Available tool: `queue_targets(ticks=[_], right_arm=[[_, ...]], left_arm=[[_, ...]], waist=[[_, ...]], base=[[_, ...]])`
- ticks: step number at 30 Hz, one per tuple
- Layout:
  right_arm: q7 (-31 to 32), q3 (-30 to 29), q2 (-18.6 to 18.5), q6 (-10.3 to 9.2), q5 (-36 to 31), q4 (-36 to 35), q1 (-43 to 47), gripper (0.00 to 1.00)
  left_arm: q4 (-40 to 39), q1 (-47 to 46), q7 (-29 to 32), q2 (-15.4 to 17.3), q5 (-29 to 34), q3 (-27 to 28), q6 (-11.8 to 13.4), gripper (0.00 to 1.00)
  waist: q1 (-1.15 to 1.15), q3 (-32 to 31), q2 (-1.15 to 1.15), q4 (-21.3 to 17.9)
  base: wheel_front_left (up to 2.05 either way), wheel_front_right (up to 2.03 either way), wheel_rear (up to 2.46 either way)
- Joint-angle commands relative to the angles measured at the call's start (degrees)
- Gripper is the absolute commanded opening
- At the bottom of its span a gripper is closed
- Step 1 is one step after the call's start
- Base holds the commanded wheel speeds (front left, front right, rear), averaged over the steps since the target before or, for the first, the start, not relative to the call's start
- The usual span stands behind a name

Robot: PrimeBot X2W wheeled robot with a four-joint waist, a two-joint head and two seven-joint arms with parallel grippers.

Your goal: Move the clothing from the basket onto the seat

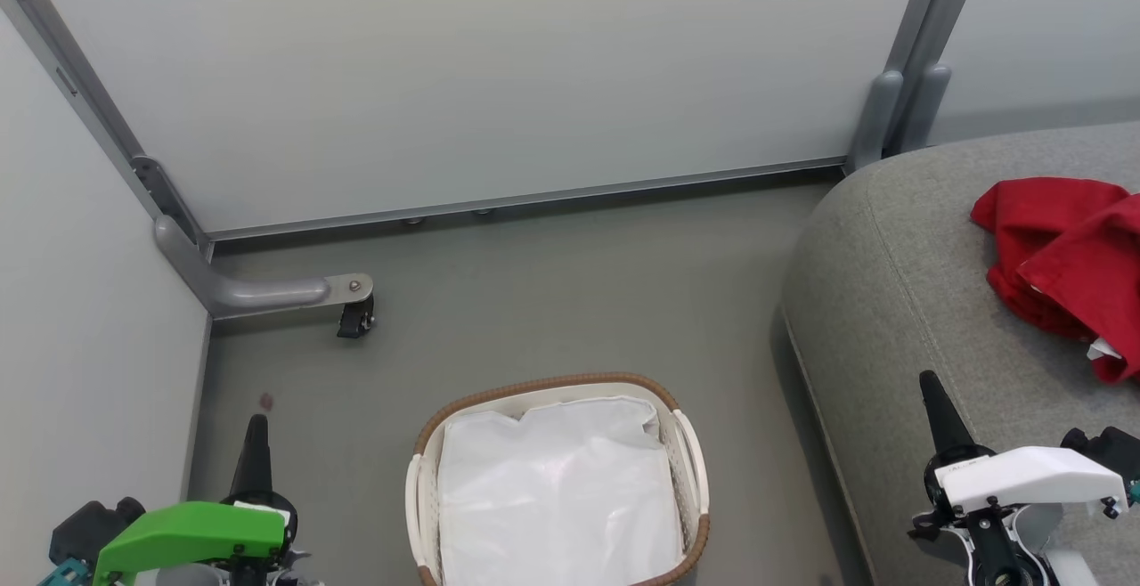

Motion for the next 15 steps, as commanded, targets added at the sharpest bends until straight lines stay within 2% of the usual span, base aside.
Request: queue_targets(ticks=[1, 15], right_arm=[[0.47, -0.28, -0.38, -0.03, 1.71, -0.80, -1.02, 0.00], [2.41, -0.82, -0.43, -0.04, 9.08, -1.61, -1.10, 0.00]], left_arm=[[-0.76, -1.45, 0.38, 0.31, -1.67, 0.36, -0.28, 0.00], [-1.74, -2.05, 2.36, 0.35, -8.89, 1.17, -0.63, 0.00]], waist=[[0.00, -0.01, 0.00, -0.01], [0.00, -0.09, 0.00, -0.08]], base=[[0.00, 0.00, 0.00], [0.00, 0.00, 0.00]])
